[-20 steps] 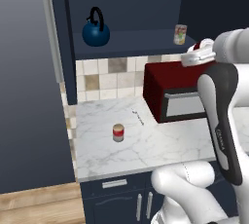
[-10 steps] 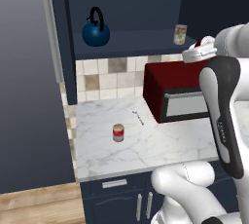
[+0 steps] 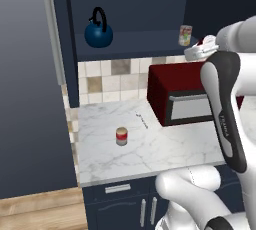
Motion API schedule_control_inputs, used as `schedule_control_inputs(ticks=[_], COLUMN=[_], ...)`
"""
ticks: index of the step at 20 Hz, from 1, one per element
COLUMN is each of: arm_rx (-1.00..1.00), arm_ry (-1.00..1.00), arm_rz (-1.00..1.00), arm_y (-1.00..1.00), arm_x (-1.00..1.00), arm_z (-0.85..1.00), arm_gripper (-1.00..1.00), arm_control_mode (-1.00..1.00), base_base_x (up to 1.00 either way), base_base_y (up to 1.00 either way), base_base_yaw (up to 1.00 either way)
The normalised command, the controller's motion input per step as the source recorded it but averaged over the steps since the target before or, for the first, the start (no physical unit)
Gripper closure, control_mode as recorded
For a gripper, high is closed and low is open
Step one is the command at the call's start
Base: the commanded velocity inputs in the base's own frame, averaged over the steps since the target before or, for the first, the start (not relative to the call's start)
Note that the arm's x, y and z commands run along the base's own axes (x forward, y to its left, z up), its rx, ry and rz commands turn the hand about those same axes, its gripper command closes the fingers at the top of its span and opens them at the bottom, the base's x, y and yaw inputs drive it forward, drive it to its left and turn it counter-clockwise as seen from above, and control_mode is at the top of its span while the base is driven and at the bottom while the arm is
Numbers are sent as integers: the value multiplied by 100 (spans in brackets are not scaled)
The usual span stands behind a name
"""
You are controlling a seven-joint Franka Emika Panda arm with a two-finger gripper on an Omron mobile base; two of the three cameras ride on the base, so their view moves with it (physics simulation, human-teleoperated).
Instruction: Pick the cans from the counter and place them in their designated side in the cabinet.
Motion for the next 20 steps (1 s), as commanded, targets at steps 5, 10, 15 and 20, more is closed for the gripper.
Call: schedule_control_inputs(ticks=[5, 10, 15, 20], arm_rx=[0, 0, 0, 0], arm_ry=[0, 1, 3, 5], arm_rz=[0, 0, 0, 0], arm_y=[-7, -3, -2, -1], arm_x=[17, 22, 22, 23], arm_z=[0, 0, 0, 0], arm_gripper=[100, 100, 100, 100], arm_control_mode=[-100, -100, -100, -100], base_base_x=[0, 0, 0, 0], base_base_y=[0, 0, 0, 0], base_base_yaw=[0, 0, 0, 0])
